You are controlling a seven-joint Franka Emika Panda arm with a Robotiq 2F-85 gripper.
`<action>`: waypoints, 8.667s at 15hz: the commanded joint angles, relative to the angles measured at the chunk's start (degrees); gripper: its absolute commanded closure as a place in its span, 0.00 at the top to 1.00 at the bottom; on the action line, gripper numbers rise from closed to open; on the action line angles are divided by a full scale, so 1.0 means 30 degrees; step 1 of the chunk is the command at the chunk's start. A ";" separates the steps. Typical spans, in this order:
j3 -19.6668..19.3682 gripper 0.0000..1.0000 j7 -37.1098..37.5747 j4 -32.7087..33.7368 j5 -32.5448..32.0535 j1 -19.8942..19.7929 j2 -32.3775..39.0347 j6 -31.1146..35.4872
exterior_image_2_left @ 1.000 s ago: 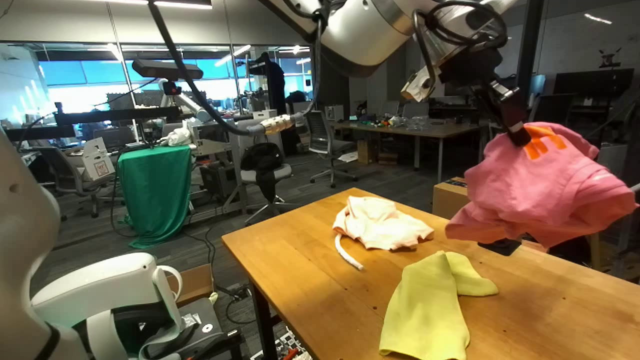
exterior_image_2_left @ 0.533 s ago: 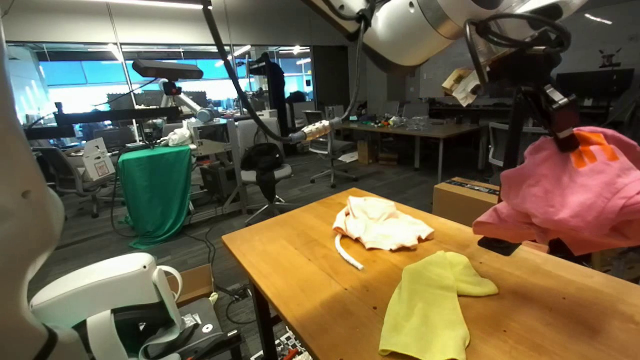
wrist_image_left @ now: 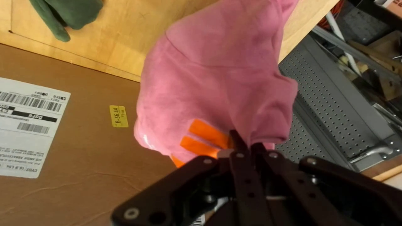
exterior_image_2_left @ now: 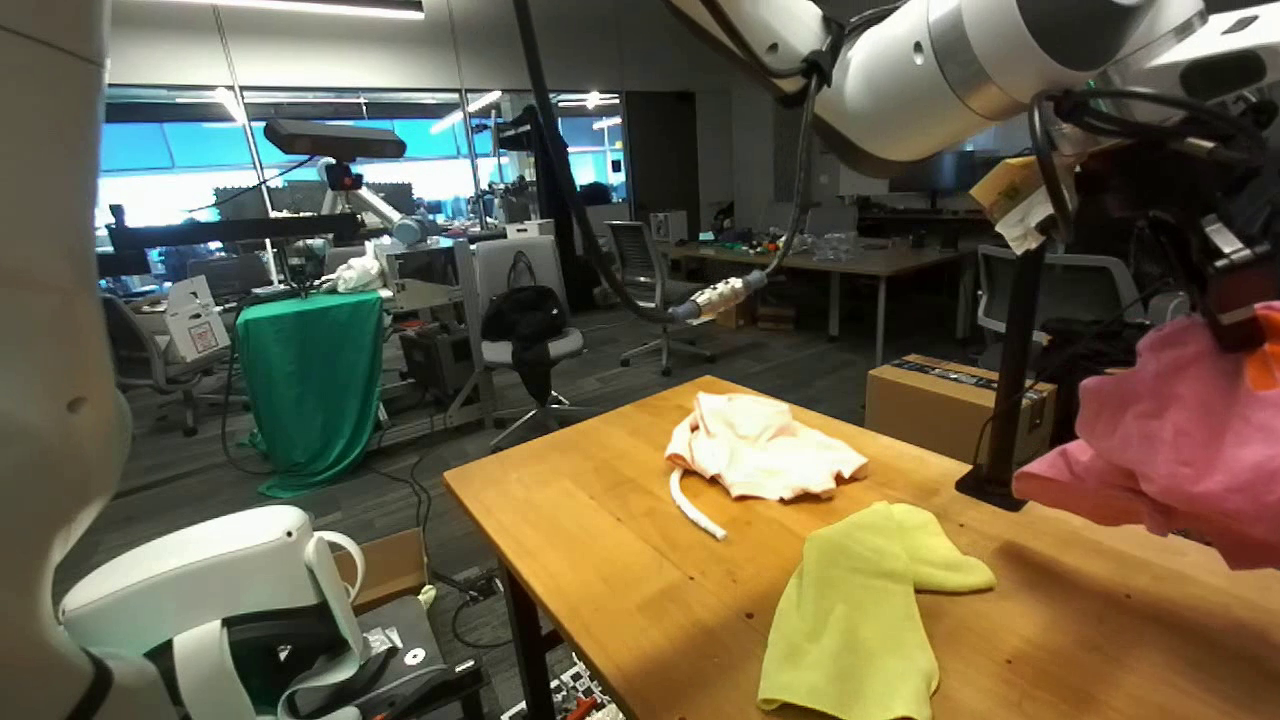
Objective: Separate the objects on the table.
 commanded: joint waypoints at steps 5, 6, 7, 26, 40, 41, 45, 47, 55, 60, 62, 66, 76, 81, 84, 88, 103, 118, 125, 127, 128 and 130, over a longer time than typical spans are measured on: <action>-0.1442 0.11 0.0970 0.2387 0.0388 0.0263 0.2257 0.0521; -0.1488 0.32 0.0958 0.2451 0.0423 0.0264 0.2362 0.0461; -0.1469 0.36 0.0827 0.2481 0.0508 0.0252 0.2408 0.0286; 0.3076 1.00 -0.7004 -0.4861 0.8865 0.1479 -0.2903 -0.4859; 0.3840 1.00 -0.8900 -0.5894 0.8276 0.3382 -0.0965 -0.6237; 0.3724 1.00 -0.8724 -0.5970 0.8048 0.3401 -0.0854 -0.6113; 0.3410 1.00 -0.8991 -0.6506 0.8208 0.3099 -0.0693 -0.5642; 0.3291 1.00 -0.9160 -0.6712 0.8358 0.2961 -0.0565 -0.5368; 0.3181 1.00 -1.2065 -0.5575 0.6709 0.2869 0.1140 -0.5120; 0.3091 1.00 -1.4946 -0.4050 0.4939 0.2897 0.2300 -0.5982; 0.3041 1.00 -1.5436 -0.3450 0.4117 0.2983 0.2571 -0.5811; 0.3180 1.00 -1.6208 -0.2436 0.3531 0.2933 0.2956 -0.5295; 0.3560 1.00 -1.8149 -0.0216 0.4223 0.2471 0.4976 -0.4978; 0.3642 1.00 -1.8746 0.1008 0.4278 0.2343 0.6104 -0.5132; 0.3637 1.00 -1.9020 0.1708 0.4310 0.2202 0.6737 -0.5213; 0.3712 1.00 -1.9425 0.2342 0.4524 0.1890 0.7368 -0.5219; 0.3718 0.42 -1.9627 0.3054 0.4868 0.1709 0.8277 -0.5339; 0.3547 0.14 -1.9018 0.1903 0.4784 0.1886 0.7316 -0.5089; 0.3485 0.14 -1.8614 0.1173 0.4720 0.1986 0.6563 -0.4820; 0.3475 0.13 -1.8445 0.0861 0.4718 0.2032 0.6222 -0.4785; 0.3480 0.13 -1.8424 0.0696 0.4714 0.2037 0.6060 -0.4786; 0.3429 0.13 -1.8138 0.0277 0.4694 0.2115 0.5663 -0.4797</action>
